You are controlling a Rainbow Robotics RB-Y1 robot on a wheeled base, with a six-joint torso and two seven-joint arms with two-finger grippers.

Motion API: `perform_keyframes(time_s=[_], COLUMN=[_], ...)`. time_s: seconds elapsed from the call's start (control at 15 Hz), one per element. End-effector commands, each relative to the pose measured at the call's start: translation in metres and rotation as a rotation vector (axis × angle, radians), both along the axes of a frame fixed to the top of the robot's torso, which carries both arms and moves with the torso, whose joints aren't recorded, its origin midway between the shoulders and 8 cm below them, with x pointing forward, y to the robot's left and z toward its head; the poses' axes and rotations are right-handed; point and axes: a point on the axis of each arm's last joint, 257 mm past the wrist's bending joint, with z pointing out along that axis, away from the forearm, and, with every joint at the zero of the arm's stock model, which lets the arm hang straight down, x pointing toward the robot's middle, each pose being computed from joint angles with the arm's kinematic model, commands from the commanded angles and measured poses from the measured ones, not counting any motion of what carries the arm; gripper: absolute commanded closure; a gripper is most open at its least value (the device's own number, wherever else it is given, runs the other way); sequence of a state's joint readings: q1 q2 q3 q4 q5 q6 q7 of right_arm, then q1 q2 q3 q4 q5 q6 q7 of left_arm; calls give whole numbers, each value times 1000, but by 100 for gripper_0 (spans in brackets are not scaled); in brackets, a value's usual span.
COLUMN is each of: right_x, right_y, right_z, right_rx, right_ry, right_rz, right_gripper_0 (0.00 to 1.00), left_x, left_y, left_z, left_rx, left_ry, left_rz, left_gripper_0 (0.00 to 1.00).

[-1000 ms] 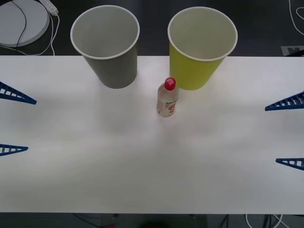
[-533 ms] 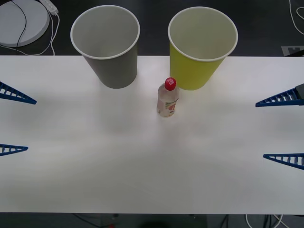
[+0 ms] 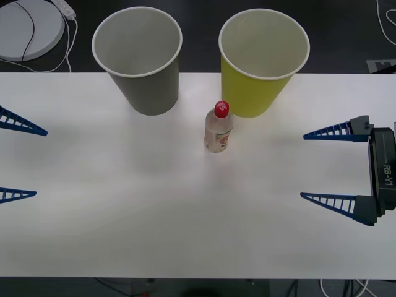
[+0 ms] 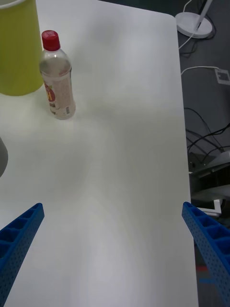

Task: Put the can into the green bin and the plastic bottle into the gray bin

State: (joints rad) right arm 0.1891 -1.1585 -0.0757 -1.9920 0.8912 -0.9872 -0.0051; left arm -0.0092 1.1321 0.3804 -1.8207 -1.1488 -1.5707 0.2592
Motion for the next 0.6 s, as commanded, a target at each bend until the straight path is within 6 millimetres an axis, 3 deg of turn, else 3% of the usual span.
perform_keyframes(time_s=[0.07, 0.6], right_x=[8, 53], right_y=[8, 24], right_z=[-13, -37], right_rx=[11, 61], right_ry=[1, -43], right_rz=[-47, -231], right_gripper_0=[0, 0], left_x=[0, 0], left_y=[0, 0], left_z=[0, 0], left_rx=[0, 0], left_ry=[0, 0], left_rz=[0, 0], left_gripper_0=[0, 0])
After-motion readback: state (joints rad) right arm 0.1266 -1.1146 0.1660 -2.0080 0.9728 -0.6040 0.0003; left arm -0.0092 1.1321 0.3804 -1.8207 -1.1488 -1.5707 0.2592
